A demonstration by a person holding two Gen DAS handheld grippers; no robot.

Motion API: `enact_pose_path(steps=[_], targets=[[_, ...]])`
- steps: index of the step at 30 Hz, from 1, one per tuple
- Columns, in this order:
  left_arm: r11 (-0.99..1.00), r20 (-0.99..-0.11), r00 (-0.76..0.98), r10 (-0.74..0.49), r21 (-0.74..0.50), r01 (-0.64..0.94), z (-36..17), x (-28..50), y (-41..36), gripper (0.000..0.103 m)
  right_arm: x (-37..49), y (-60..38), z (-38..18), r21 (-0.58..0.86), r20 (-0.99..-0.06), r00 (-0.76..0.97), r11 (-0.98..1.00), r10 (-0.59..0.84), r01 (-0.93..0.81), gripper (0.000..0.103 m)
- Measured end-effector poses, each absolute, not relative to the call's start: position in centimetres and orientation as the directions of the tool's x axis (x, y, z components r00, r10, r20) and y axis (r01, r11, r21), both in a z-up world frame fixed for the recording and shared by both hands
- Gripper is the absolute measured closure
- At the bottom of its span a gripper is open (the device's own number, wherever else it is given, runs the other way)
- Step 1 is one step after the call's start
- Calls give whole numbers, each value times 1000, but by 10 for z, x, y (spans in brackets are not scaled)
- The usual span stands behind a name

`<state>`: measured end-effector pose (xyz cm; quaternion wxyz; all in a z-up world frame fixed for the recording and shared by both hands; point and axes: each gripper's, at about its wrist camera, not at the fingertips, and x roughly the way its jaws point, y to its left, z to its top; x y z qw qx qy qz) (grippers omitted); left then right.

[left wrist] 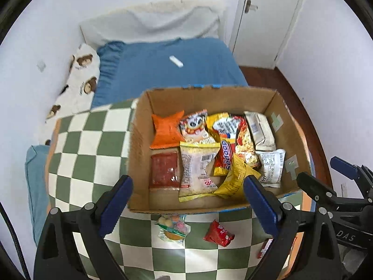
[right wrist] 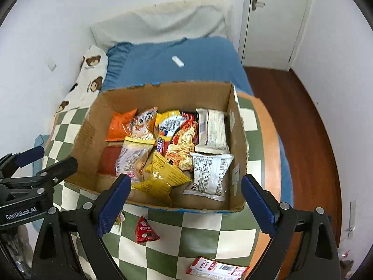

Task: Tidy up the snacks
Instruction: 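Raise both tools out of the box toward the remaining snacks, then grasp the red triangular packet with the right tool while the left grasps the candy-ball bag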

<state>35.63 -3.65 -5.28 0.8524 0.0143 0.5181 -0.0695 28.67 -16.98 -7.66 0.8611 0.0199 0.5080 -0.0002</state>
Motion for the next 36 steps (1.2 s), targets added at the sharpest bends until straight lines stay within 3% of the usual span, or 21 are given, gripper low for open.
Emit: enact_pose_path(steps=[10, 19, 21, 23, 24, 33, 35, 36], targets=[[992, -791, 605, -92, -18, 127, -18, 310, -29, 6, 236, -157, -37, 2, -783, 622, 999, -23, 40, 6], [996, -810, 583, -67, -22, 84, -41, 293, -15, 6, 212, -155, -49, 81, -790, 612, 996, 41, 37, 6], [998, -831, 554, -47, -19, 55, -57, 290, -7, 6, 209, -151, -71, 129, -815, 572, 991, 92, 24, 9], [1000, -869, 494, -15, -6, 19, -88, 288, 5, 6, 209, -145, -98, 152, -839, 529, 988, 126, 6, 31], [1000, -882, 471, -6, -1, 11, -99, 286, 9, 6, 211, -142, -113, 170, -854, 499, 985, 147, 1, 34], [996, -964, 255, 80, 84, 5, -205, 291, 27, 6, 234, -118, -264, 298, -932, 235, 953, 276, 62, 35], [995, -969, 236, 80, 91, 40, -216, 297, 20, 6, 233, -114, -287, 285, -939, 220, 956, 264, 72, 49], [994, -971, 225, 79, 95, 58, -221, 300, 16, 6, 231, -112, -290, 275, -940, 229, 959, 253, 67, 50]])
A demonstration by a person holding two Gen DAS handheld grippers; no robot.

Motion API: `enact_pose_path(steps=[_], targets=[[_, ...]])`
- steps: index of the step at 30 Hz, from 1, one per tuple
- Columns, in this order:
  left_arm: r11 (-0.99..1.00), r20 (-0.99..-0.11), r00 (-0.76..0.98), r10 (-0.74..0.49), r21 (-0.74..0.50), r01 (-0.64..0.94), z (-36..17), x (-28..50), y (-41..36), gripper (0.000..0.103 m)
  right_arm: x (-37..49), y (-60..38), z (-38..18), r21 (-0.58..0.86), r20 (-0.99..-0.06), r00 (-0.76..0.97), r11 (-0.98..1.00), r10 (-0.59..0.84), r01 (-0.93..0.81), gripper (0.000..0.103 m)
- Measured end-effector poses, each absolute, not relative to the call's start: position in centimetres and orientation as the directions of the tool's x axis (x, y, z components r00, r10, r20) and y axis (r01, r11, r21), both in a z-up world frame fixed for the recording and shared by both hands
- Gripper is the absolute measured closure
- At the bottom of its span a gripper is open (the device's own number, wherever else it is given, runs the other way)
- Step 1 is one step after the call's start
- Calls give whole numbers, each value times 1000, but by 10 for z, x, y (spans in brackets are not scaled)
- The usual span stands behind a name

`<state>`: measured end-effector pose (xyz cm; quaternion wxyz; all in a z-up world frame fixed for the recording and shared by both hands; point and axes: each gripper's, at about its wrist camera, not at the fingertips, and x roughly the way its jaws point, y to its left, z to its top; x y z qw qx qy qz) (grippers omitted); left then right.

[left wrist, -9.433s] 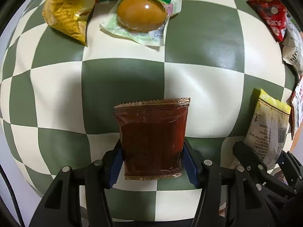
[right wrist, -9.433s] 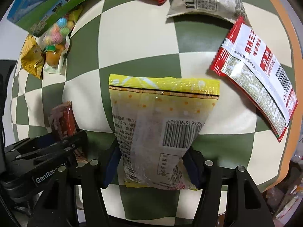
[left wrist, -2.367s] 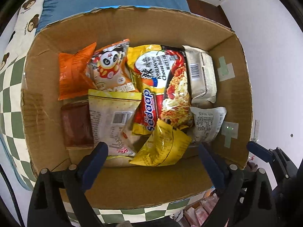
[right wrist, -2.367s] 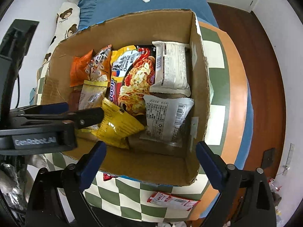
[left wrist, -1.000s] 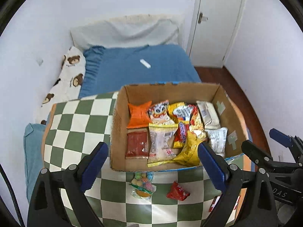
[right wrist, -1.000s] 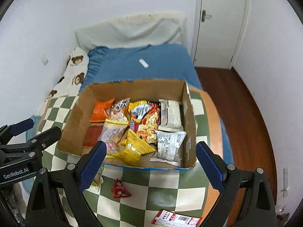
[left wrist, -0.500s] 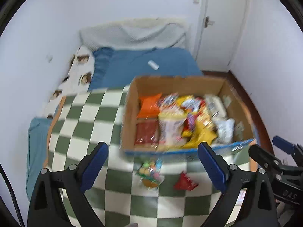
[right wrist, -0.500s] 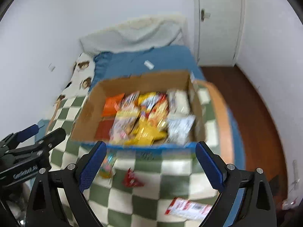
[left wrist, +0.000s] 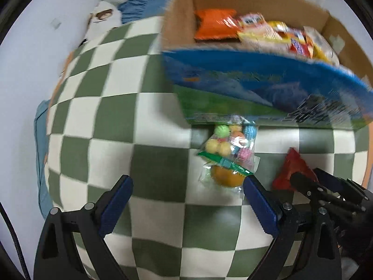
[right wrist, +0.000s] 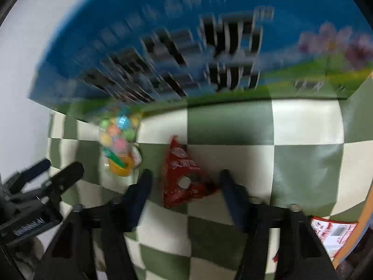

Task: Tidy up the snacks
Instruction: 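Grasp the red triangular packet with the right tool while the left grasps the candy-ball bag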

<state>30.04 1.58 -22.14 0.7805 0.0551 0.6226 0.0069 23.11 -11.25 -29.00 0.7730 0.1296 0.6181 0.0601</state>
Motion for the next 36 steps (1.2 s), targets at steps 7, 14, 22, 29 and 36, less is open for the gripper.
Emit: enact_pose_path(steps=[7, 14, 22, 29, 36], targets=[[990, -984, 177, 10, 34, 134, -249, 331, -10, 7, 209, -124, -289, 260, -935, 266, 963, 233, 70, 54], [991, -986, 166, -14, 8, 132, -258, 335, -21, 50, 192, -135, -287, 253, -940, 259, 964, 223, 86, 53], [991, -993, 116, -9, 6, 132, -256, 286, -5, 52, 181, -131, -286, 247, -948, 225, 967, 227, 66, 54], [994, -998, 43, -36, -31, 105, -270, 233, 12, 51, 168, -114, -298, 258, -954, 165, 966, 249, 32, 54], [993, -999, -36, -38, -42, 109, -302, 249, -1, 48, 181, -108, -312, 275, -952, 152, 960, 266, 41, 53]])
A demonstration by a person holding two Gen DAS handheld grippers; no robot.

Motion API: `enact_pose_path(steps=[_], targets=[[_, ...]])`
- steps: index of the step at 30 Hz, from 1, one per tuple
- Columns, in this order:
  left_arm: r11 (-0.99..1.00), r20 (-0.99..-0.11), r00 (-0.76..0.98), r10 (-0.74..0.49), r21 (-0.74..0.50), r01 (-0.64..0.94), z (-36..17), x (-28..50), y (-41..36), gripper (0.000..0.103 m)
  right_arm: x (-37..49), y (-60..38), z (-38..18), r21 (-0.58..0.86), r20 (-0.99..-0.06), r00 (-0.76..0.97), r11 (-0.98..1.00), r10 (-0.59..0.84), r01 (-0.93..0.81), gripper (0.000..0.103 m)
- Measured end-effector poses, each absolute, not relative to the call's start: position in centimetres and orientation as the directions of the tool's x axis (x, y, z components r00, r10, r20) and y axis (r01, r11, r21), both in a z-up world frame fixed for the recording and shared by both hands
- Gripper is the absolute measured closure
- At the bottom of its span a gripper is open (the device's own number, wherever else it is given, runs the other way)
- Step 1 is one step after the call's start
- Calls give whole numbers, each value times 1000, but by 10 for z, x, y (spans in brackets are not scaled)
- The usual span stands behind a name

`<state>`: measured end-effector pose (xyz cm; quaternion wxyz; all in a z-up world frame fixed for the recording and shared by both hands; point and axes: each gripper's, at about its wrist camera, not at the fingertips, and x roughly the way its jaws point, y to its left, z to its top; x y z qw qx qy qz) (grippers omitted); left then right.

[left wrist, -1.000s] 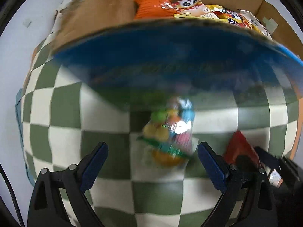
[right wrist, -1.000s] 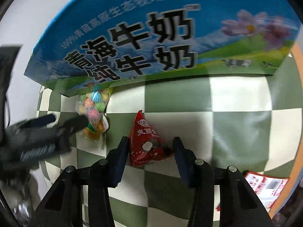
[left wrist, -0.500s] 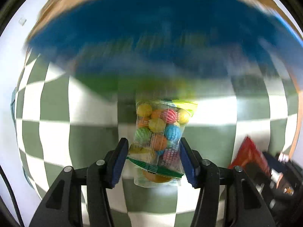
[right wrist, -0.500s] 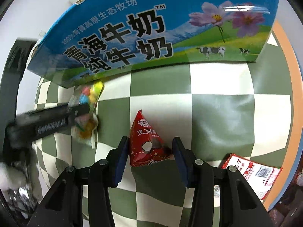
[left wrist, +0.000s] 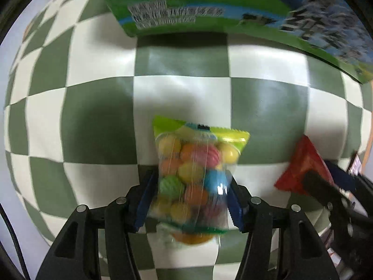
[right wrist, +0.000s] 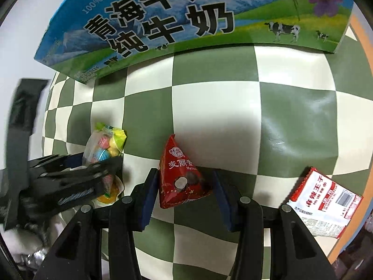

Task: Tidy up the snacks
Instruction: 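Grasp the red triangular packet with the right tool while the left grasps the candy-ball bag, then lower the red packet and candy-ball bag into the box, open both tools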

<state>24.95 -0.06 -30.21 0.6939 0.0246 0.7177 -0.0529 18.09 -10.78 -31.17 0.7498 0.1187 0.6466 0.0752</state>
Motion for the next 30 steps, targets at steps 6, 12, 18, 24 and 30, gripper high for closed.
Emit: enact_pose_path(steps=[6, 12, 18, 24, 30], targets=[[996, -999, 10, -37, -36, 84, -295, 249, -17, 57, 184, -102, -313, 286, -946, 169, 957, 275, 42, 54], [993, -995, 62, -72, -66, 93, -263, 234, -21, 58, 173, -110, -296, 306, -934, 202, 951, 294, 34, 55], [979, -969, 153, -194, -180, 99, -196, 223, -19, 58, 170, -129, -253, 374, -895, 274, 927, 351, 34, 55], [953, -924, 242, -298, -270, 140, -119, 289, -27, 58, 179, -156, -175, 435, -823, 413, 900, 391, 14, 55], [952, -918, 267, -295, -259, 163, -97, 374, -51, 58, 239, -180, -117, 397, -778, 530, 918, 338, -3, 55]])
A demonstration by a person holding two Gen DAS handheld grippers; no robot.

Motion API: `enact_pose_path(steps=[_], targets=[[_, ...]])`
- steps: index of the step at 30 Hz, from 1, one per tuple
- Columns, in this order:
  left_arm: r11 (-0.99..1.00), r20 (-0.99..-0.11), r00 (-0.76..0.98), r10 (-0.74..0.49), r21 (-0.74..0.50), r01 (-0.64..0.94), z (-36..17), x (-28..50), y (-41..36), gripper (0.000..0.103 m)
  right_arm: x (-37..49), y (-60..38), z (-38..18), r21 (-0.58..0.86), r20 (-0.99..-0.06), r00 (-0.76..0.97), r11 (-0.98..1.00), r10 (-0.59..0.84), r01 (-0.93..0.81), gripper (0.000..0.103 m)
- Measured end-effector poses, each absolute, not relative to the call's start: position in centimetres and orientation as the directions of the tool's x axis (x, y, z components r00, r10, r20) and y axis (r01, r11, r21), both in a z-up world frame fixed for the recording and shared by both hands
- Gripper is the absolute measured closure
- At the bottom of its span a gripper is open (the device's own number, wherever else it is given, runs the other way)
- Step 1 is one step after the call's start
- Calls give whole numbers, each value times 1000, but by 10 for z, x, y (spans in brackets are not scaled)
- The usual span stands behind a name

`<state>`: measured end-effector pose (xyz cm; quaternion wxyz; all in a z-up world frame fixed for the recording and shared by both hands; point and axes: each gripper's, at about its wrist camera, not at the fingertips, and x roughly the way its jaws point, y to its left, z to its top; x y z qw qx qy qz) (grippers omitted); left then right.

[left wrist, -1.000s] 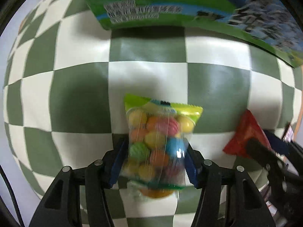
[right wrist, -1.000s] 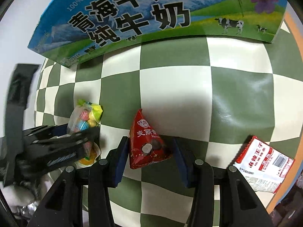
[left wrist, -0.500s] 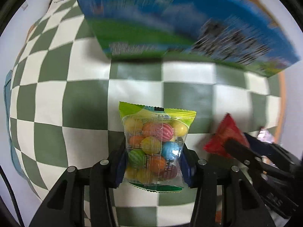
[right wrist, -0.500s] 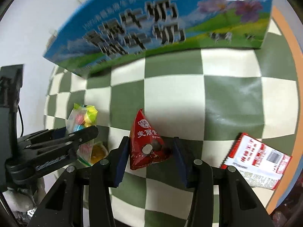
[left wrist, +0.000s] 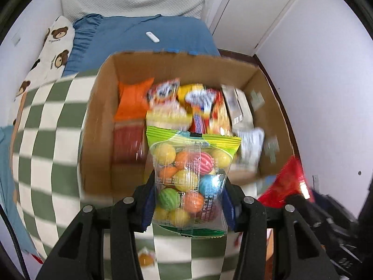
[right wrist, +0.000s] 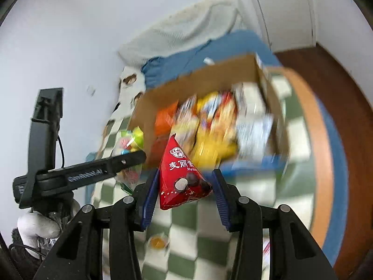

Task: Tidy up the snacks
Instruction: 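Lower the red packet and candy-ball bag into the box, open both tools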

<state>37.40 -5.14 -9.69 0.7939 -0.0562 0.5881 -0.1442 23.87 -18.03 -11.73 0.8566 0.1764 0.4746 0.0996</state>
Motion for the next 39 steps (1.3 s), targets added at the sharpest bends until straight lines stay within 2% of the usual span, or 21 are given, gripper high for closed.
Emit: enact_pose_path(steps=[4, 12, 13, 14, 15, 16, 17, 18, 19, 39], targets=[[963, -945, 203, -257, -233, 132, -127, 439, -65, 58, 303, -192, -123, 320, -812, 522, 947, 261, 24, 55], [980, -980, 94, -174, -162, 119, -181, 498, -80, 57, 384, -211, -162, 243, -883, 433, 966, 184, 86, 53], [981, -984, 67, -163, -155, 114, -188, 503, -81, 57, 387, -213, -168, 238, -889, 423, 965, 173, 107, 46], [983, -986, 59, -155, -148, 109, -192, 506, -81, 56, 392, -215, -173, 229, -899, 406, 966, 163, 118, 28], [985, -988, 58, -142, -135, 104, -194, 509, -81, 52, 396, -216, -178, 226, -906, 391, 966, 162, 124, 19], [986, -989, 69, -132, -125, 106, -194, 511, -81, 38, 400, -217, -183, 226, -913, 374, 965, 161, 135, 10], [987, -989, 76, -128, -119, 106, -194, 513, -81, 28, 404, -217, -187, 229, -916, 364, 964, 167, 135, 10], [987, -988, 86, -126, -117, 107, -192, 514, -80, 12, 404, -216, -189, 219, -922, 352, 967, 161, 133, 10], [987, -987, 99, -130, -119, 106, -190, 514, -79, 8, 405, -214, -193, 202, -929, 338, 971, 149, 127, 9], [993, -982, 157, -105, -93, 78, -176, 457, -42, 8, 384, -187, -195, 66, -955, 294, 996, 45, 64, 6]])
